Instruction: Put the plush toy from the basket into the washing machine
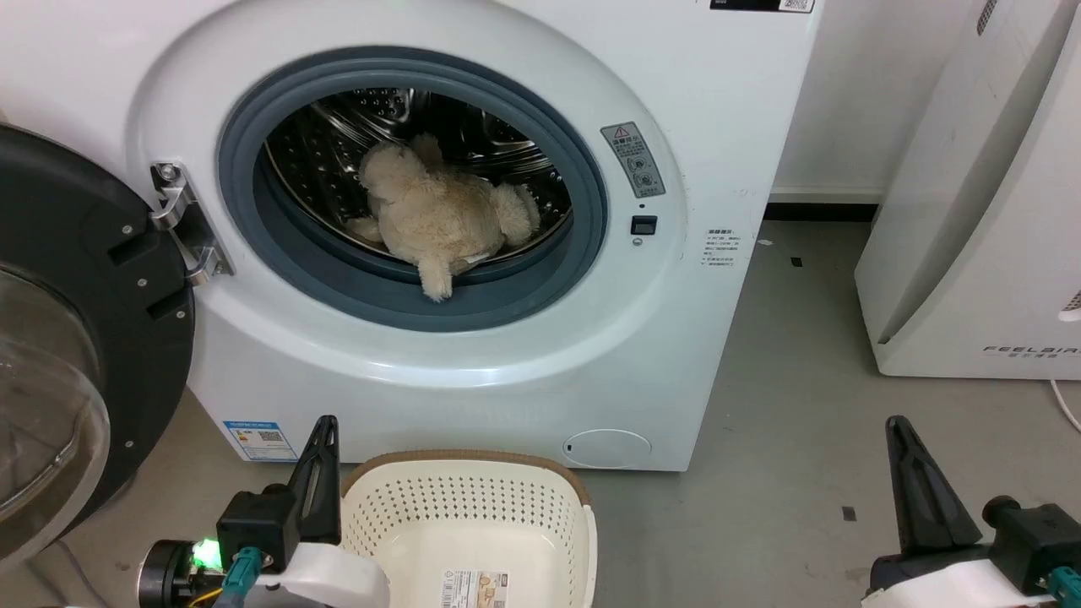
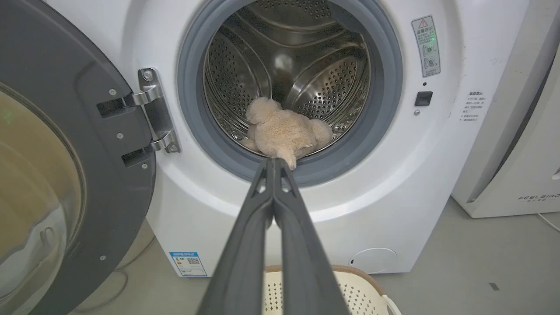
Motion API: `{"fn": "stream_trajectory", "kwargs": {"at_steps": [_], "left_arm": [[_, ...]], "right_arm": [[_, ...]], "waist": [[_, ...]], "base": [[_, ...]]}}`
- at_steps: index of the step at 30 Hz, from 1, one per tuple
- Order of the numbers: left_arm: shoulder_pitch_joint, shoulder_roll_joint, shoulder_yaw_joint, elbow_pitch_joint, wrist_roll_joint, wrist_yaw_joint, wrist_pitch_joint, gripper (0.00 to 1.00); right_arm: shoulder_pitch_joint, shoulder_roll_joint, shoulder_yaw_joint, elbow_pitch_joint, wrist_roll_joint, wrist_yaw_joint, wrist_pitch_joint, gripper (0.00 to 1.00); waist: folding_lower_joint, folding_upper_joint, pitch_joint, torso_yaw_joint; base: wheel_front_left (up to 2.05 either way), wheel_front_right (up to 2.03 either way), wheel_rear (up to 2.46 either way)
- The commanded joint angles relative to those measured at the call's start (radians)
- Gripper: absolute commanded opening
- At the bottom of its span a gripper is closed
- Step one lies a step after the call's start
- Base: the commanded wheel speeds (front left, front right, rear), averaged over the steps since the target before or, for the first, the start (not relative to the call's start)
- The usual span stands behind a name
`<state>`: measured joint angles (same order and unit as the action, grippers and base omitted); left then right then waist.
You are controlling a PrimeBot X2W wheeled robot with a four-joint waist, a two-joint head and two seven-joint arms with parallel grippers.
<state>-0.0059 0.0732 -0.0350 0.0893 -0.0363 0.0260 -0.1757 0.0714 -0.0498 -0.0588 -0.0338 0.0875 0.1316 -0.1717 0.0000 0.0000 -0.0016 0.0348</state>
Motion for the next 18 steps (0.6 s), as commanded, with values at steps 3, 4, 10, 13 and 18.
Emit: {"fn": "stream_trajectory", "kwargs": {"at_steps": [3, 4, 10, 13, 18], "left_arm": [[0.002, -0.005, 0.004, -0.010, 0.011, -0.004, 0.007, 0.00], [0.002, -0.005, 0.005, -0.011, 0.011, -0.004, 0.009, 0.00], [0.002, -0.006, 0.007, -0.017, 0.013, -0.006, 0.022, 0.00], [0.003, -0.007, 0.008, -0.020, 0.014, -0.007, 0.028, 0.00], [0.003, -0.008, 0.010, -0.025, 0.016, -0.008, 0.039, 0.00]], "right_arm": [[-0.018, 0.000, 0.004, 0.005, -0.007, 0.000, 0.007, 0.00], [-0.019, 0.000, 0.005, 0.005, -0.008, 0.000, 0.009, 0.00], [-0.023, 0.000, 0.009, 0.007, -0.014, 0.000, 0.022, 0.00], [-0.025, 0.000, 0.011, 0.008, -0.017, 0.000, 0.028, 0.00], [-0.028, 0.000, 0.015, 0.010, -0.022, 0.000, 0.038, 0.00]], "waist": [[0.0000, 0.0000, 0.000, -0.001], [0.0000, 0.0000, 0.000, -0.002], [0.0000, 0.0000, 0.000, -0.004], [0.0000, 0.0000, 0.000, -0.005], [0.0000, 0.0000, 0.000, -0.007]], "base": [[0.00, 0.00, 0.00], [0.00, 0.00, 0.00], [0.00, 0.00, 0.00], [0.00, 0.00, 0.00], [0.00, 0.00, 0.00]]}}
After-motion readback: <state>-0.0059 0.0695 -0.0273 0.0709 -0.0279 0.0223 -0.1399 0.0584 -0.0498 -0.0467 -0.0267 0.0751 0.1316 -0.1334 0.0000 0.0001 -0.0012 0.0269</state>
